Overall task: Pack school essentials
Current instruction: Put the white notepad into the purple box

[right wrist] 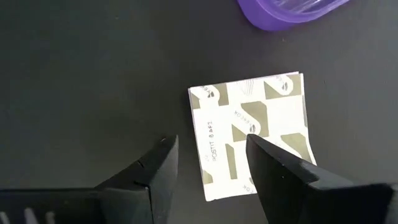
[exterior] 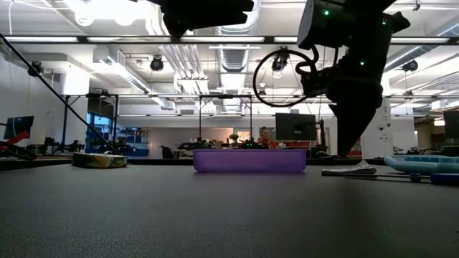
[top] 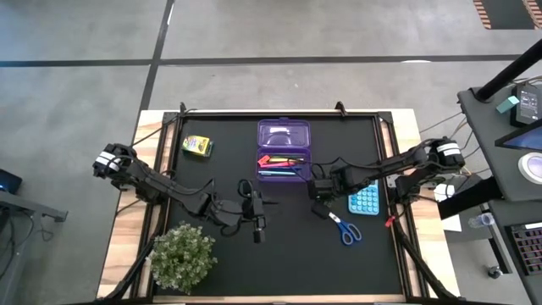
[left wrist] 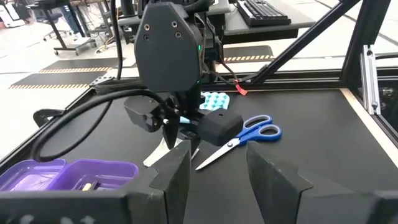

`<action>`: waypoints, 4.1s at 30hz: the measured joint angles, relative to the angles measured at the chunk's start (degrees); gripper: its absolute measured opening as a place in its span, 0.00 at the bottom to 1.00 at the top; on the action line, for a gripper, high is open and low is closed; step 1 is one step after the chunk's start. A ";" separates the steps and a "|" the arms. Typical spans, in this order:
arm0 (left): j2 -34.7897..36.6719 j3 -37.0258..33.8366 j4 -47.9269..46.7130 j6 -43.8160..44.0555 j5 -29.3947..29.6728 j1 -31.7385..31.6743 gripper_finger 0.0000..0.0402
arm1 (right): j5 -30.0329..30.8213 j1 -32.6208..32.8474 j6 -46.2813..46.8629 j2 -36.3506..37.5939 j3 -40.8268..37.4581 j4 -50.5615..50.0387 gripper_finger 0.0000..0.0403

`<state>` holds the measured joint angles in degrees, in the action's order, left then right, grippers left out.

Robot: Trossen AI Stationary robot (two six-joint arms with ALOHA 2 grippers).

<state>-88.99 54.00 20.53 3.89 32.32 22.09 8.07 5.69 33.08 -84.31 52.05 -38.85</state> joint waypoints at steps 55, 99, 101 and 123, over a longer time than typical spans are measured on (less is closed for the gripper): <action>-0.02 -0.04 2.96 0.19 -0.02 -1.40 0.34 | 0.03 -0.09 -3.15 -0.35 -0.09 1.97 0.43; -0.04 -0.04 2.99 0.21 0.21 -1.46 0.34 | 0.05 -0.36 2.27 -0.98 -0.76 3.18 0.54; -0.04 -0.04 2.99 0.21 0.20 -1.46 0.34 | 0.05 -0.35 2.27 -0.98 -0.76 3.24 0.54; -0.04 -0.04 2.99 0.21 0.17 -1.46 0.34 | 1.04 -0.39 2.29 -0.52 -0.79 -0.92 0.54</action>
<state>-89.03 53.95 23.53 4.10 32.49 20.62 9.10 5.30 35.37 -84.84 51.27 -39.77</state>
